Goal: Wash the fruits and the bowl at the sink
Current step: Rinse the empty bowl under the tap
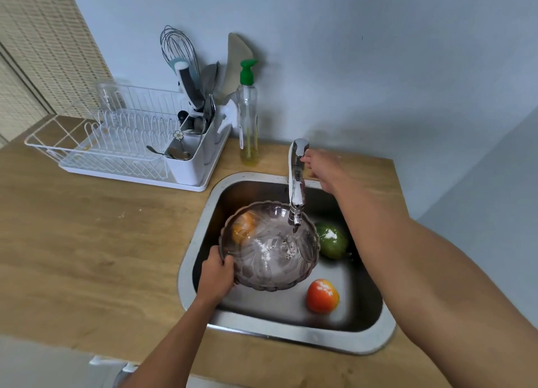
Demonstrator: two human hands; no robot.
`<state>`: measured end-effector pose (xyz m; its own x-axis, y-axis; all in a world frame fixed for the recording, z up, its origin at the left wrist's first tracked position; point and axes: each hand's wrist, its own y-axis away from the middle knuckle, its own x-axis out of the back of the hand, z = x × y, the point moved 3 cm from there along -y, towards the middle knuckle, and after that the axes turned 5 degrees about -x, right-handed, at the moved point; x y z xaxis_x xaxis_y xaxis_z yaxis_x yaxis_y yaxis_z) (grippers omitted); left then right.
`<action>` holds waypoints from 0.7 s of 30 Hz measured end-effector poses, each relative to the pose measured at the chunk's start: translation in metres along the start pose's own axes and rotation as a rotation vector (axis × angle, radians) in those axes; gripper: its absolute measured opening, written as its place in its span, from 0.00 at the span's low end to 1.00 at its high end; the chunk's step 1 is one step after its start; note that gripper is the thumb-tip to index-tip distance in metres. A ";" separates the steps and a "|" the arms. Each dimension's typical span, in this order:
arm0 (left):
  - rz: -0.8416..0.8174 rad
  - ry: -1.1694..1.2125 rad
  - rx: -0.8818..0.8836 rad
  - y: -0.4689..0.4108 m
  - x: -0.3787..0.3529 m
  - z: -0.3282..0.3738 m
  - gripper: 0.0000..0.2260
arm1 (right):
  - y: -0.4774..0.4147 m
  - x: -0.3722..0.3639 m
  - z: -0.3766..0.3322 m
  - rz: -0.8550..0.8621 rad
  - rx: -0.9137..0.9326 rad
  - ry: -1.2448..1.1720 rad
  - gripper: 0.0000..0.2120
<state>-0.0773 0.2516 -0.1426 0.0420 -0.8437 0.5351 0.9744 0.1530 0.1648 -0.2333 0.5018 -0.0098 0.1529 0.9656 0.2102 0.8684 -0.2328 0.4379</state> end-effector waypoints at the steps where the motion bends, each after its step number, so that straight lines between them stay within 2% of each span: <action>1: -0.004 0.007 -0.001 0.000 0.000 -0.001 0.05 | -0.002 -0.002 -0.001 -0.014 -0.013 -0.022 0.07; 4: -0.026 0.025 0.004 -0.002 0.000 -0.001 0.05 | -0.007 -0.004 -0.003 -0.010 -0.046 -0.070 0.09; 8: -0.051 0.034 0.015 -0.003 -0.001 -0.004 0.05 | -0.011 -0.004 -0.005 0.008 -0.067 -0.182 0.06; 11: -0.063 0.038 0.003 -0.003 -0.003 -0.007 0.04 | -0.012 -0.004 -0.007 0.003 -0.051 -0.288 0.06; 18: -0.064 0.048 0.010 -0.004 -0.003 -0.009 0.05 | -0.008 0.001 -0.005 -0.053 0.014 -0.333 0.05; 21: -0.058 0.036 0.004 -0.003 -0.004 -0.007 0.04 | -0.004 0.015 0.024 0.092 0.058 -0.260 0.05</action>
<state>-0.0789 0.2504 -0.1512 -0.0063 -0.8691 0.4946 0.9746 0.1053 0.1976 -0.2238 0.5196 -0.0294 0.3419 0.9397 0.0117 0.8696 -0.3211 0.3750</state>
